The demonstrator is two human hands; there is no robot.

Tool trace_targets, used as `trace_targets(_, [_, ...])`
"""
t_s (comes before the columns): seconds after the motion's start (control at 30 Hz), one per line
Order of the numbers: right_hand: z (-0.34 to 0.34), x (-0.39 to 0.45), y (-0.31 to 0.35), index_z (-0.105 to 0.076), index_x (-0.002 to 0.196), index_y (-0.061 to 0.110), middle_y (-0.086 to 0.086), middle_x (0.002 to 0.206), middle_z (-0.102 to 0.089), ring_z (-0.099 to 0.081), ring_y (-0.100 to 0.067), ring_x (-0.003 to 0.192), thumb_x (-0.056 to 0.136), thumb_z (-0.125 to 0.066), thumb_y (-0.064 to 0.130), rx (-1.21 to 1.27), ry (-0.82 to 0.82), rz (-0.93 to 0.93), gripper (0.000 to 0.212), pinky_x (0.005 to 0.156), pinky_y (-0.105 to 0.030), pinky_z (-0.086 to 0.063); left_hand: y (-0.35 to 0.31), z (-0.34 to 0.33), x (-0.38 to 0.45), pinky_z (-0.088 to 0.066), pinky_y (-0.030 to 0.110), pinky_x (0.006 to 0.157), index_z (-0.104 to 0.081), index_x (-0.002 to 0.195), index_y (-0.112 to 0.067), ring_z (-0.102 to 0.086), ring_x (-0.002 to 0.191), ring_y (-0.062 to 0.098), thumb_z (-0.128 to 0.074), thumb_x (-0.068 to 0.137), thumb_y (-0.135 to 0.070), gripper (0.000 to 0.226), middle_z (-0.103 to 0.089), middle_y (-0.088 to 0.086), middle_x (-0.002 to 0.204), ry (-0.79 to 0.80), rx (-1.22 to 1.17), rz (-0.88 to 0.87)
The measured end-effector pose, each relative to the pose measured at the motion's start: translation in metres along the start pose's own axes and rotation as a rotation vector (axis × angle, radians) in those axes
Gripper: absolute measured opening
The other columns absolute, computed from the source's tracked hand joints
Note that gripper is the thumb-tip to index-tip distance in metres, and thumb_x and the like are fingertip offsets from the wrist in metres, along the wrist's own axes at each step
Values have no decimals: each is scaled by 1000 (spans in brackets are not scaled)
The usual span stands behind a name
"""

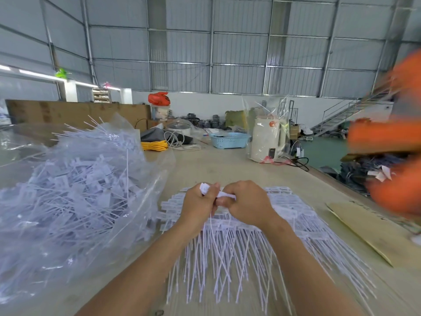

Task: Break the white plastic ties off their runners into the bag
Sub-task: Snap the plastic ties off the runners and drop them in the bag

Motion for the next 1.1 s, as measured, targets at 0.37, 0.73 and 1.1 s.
trace_targets(0.37, [33, -4, -30, -58, 78, 15, -2, 67, -54, -44, -24, 66, 93, -54, 35, -52, -410, -126, 25, 54, -28, -28, -50, 4, -22, -37, 16, 38, -58, 81, -16, -47, 38, 9, -52, 96, -33, 24, -56, -1, 54, 125, -193, 81])
trace_targets(0.73, [23, -2, -41, -53, 67, 23, 0, 63, -51, -47, -24, 66, 90, -58, 34, 147, -313, -173, 25, 56, -27, -33, -182, 139, 0, -39, 26, 54, -59, 71, -5, -48, 53, 18, -59, 88, -47, 45, -59, 8, 61, -291, 1054, -301])
trace_targets(1.1, [13, -4, -51, -63, 71, 29, 4, 73, -63, -56, -19, 72, 88, -58, 41, 287, -258, -199, 22, 64, -32, -44, -117, 142, 13, -42, 38, 98, -56, 121, -13, -54, 108, 29, -48, 95, -44, 42, -56, 12, 128, -11, 1462, 72])
Point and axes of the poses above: each hand's wrist, its own x-axis towards the middle knuckle, its own z-axis out of the back of the hand, y = z × x, the point moved 5 cm from there along x, towards the middle knuckle
